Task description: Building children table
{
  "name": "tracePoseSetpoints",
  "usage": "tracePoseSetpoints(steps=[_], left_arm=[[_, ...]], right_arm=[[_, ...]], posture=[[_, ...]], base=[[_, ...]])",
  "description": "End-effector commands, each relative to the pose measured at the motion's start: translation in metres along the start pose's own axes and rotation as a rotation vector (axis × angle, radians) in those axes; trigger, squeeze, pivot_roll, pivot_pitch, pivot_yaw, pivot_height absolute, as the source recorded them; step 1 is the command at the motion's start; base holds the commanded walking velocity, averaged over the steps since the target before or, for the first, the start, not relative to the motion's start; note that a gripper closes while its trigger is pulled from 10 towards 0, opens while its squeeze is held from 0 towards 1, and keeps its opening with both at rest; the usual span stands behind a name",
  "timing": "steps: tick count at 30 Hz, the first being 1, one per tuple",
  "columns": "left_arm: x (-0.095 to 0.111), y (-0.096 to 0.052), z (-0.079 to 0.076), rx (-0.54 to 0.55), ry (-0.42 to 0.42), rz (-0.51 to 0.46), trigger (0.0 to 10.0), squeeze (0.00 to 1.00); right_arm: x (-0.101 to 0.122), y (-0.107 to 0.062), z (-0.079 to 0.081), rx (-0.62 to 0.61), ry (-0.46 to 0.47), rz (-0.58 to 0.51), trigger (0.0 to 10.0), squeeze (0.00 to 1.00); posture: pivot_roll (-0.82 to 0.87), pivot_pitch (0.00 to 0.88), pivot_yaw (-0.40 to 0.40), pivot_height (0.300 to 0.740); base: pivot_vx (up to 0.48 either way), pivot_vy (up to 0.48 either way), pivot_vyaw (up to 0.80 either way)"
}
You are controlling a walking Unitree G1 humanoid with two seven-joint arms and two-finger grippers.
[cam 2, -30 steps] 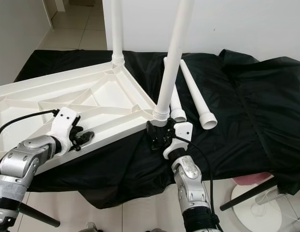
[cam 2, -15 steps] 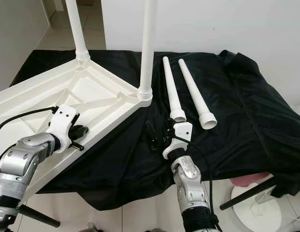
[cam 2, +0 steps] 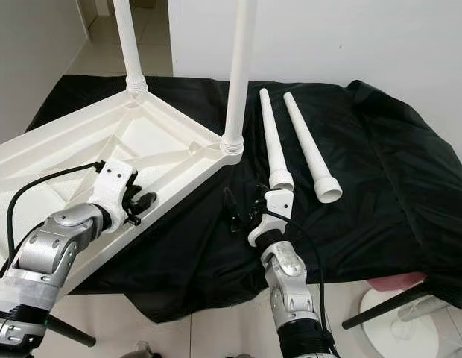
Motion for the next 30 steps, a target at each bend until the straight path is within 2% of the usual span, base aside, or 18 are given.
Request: tracePoseSetpoints(steps=[1, 2, 4, 5, 7, 8, 9, 10, 15, 19, 21, 22, 23, 24, 26, 29, 30], left_arm=[[0.009, -0.003, -0.005, -0.059, -0.012, -0.039, 10.0, 0.00], [0.009, -0.003, -0.005, -0.059, -0.012, -0.039, 10.0, 0.00], [0.026, -0.011, -0.006, -0.124, -0.071, -0.119, 10.0, 0.00], [0.035, -0.016, 0.000, -0.114, -0.076, -0.157, 10.0, 0.00], [0.035, -0.016, 0.000, -0.114, -0.076, -0.157, 10.0, 0.00], [0.046, -0.023, 0.021, -0.022, -0.060, -0.203, 10.0, 0.00], [0.046, -0.023, 0.021, -0.022, -0.060, -0.203, 10.0, 0.00], [0.048, -0.028, 0.035, 0.046, -0.052, -0.209, 10.0, 0.00], [0.046, -0.034, 0.047, 0.097, -0.022, -0.192, 10.0, 0.00], [0.046, -0.034, 0.048, 0.098, -0.021, -0.191, 10.0, 0.00], [0.040, -0.046, 0.069, 0.184, 0.022, -0.155, 10.0, 0.00], [0.040, -0.046, 0.069, 0.184, 0.022, -0.155, 10.0, 0.00], [0.040, -0.055, 0.083, 0.243, 0.048, -0.144, 10.0, 0.00], [0.040, -0.055, 0.083, 0.243, 0.048, -0.144, 10.0, 0.00], [0.043, -0.070, 0.102, 0.314, 0.066, -0.129, 10.0, 0.00], [0.043, -0.076, 0.107, 0.326, 0.079, -0.120, 10.0, 0.00], [0.042, -0.086, 0.111, 0.314, 0.119, -0.092, 10.0, 0.00]], right_arm=[[-0.003, -0.001, 0.001, -0.003, -0.003, 0.013, 10.0, 0.00], [-0.003, -0.001, 0.001, -0.003, -0.003, 0.013, 10.0, 0.00], [-0.004, -0.002, 0.001, -0.009, 0.000, 0.014, 10.0, 0.00], [-0.005, -0.002, 0.002, -0.011, 0.001, 0.015, 10.0, 0.00], [-0.005, -0.002, 0.002, -0.011, 0.001, 0.015, 10.0, 0.00], [-0.005, -0.002, 0.002, -0.014, 0.004, 0.015, 10.0, 0.00], [-0.005, -0.002, 0.002, -0.014, 0.004, 0.015, 10.0, 0.00], [-0.004, -0.002, 0.003, -0.015, 0.006, 0.015, 10.0, 0.00], [-0.004, -0.002, 0.003, -0.015, 0.006, 0.014, 10.0, 0.00], [-0.004, -0.002, 0.003, -0.016, 0.006, 0.014, 10.0, 0.00], [-0.004, -0.002, 0.002, -0.021, 0.008, 0.014, 10.0, 0.00], [-0.004, -0.002, 0.002, -0.021, 0.008, 0.014, 10.0, 0.00], [-0.005, -0.002, 0.002, -0.024, 0.009, 0.015, 10.0, 0.00], [-0.005, -0.002, 0.002, -0.024, 0.009, 0.015, 10.0, 0.00], [-0.005, -0.002, 0.002, -0.029, 0.011, 0.015, 10.0, 0.00], [-0.005, -0.003, 0.003, -0.030, 0.012, 0.016, 10.0, 0.00], [-0.005, -0.003, 0.003, -0.027, 0.013, 0.018, 10.0, 0.00]], posture=[[0.03, 0.051, -0.027, 0.740], [0.03, 0.051, -0.027, 0.740], [0.03, 0.054, -0.024, 0.740], [0.03, 0.058, -0.023, 0.740], [0.03, 0.058, -0.023, 0.740], [0.04, 0.062, -0.020, 0.740], [0.04, 0.062, -0.020, 0.740], [0.04, 0.066, -0.020, 0.740], [0.04, 0.067, -0.019, 0.740], [0.04, 0.067, -0.019, 0.740], [0.04, 0.080, -0.012, 0.740], [0.04, 0.080, -0.012, 0.740], [0.04, 0.084, -0.010, 0.740], [0.04, 0.084, -0.010, 0.740], [0.04, 0.088, -0.008, 0.740], [0.04, 0.089, -0.009, 0.740], [0.05, 0.096, -0.013, 0.740]], base=[[0.000, 0.000, 0.00], [0.000, 0.000, 0.00], [0.000, 0.000, 0.00], [0.000, 0.000, 0.00], [0.000, 0.000, 0.00], [0.000, 0.000, 0.00], [0.000, 0.000, 0.00], [0.000, 0.000, 0.00], [0.000, 0.000, 0.00], [0.000, 0.000, 0.00], [0.000, 0.000, 0.00], [0.000, 0.000, 0.00], [0.000, 0.000, 0.00], [0.000, 0.000, 0.00], [0.000, 0.000, 0.00], [0.000, 0.000, 0.00], [0.000, 0.000, 0.00]])
Point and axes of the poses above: a point about 5 cm out from each wrist's last joint towards the gripper, its own y axis pointing out of the wrist towards the gripper, its own x axis along the axis of the wrist's last joint, z = x × y, the point moved 1 cm from there along y, pointing out of the wrist towards the gripper, and after that the axes turned 14 degrees about -y, right-handed, at the moved point
